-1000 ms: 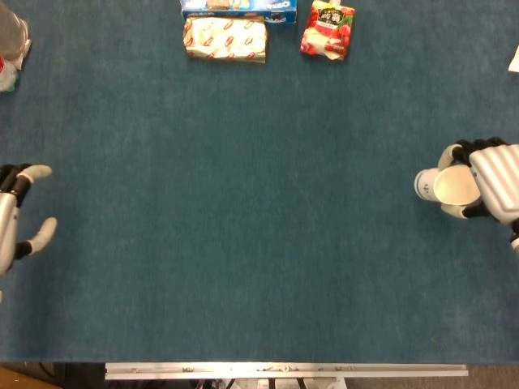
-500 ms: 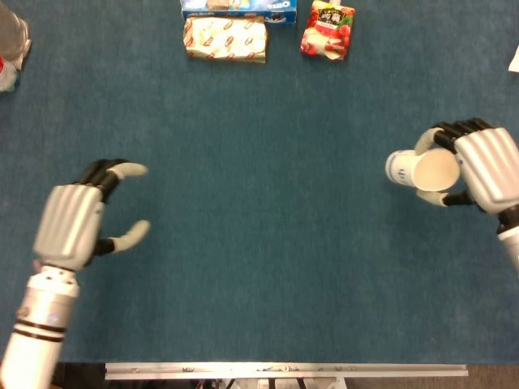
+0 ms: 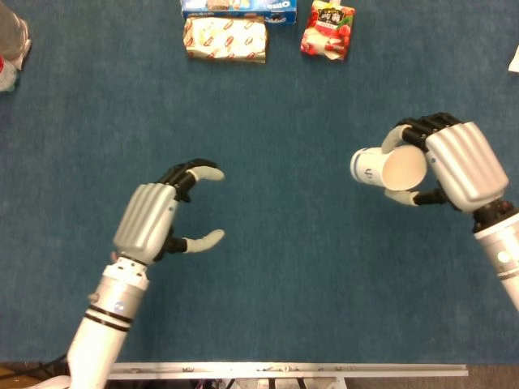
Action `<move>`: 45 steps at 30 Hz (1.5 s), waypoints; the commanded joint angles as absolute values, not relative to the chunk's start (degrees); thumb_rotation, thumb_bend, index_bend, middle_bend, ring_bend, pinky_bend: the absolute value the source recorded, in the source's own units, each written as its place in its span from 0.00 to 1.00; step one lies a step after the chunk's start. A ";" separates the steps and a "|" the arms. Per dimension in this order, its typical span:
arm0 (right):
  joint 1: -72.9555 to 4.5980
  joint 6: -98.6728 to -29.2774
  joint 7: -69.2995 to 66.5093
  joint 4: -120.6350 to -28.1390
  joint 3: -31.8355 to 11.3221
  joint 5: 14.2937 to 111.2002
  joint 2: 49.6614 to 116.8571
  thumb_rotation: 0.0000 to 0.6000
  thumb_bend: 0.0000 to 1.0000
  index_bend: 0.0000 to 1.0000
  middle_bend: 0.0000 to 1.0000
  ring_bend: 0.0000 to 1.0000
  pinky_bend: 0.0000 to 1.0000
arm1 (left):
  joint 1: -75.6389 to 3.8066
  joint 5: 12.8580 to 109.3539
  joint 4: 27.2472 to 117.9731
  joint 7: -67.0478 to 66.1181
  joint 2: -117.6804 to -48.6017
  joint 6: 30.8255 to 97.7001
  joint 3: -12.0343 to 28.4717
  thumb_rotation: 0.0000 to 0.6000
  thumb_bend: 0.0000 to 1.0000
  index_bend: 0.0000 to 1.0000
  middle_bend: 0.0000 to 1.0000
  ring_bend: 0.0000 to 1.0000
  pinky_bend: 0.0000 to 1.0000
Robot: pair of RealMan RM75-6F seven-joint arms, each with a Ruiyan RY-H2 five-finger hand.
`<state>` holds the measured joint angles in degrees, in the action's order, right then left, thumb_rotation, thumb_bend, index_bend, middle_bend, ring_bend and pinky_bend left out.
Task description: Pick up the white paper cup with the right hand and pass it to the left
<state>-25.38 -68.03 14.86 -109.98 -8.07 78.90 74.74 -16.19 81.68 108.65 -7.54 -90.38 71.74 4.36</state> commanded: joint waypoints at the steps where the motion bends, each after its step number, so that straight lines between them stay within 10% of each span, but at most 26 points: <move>1: -25.88 -67.36 14.81 -110.54 -8.10 78.54 74.98 1.00 0.00 0.49 0.46 0.42 0.36 | -17.18 79.65 107.81 -6.76 -92.30 70.27 4.88 1.00 0.15 0.28 0.20 0.21 0.42; 45: -36.00 -59.12 12.79 -108.59 -9.45 74.68 87.12 1.00 0.00 0.49 0.46 0.42 0.36 | -24.95 71.63 104.07 -6.63 -102.95 65.66 8.25 1.00 0.14 0.08 0.02 0.05 0.28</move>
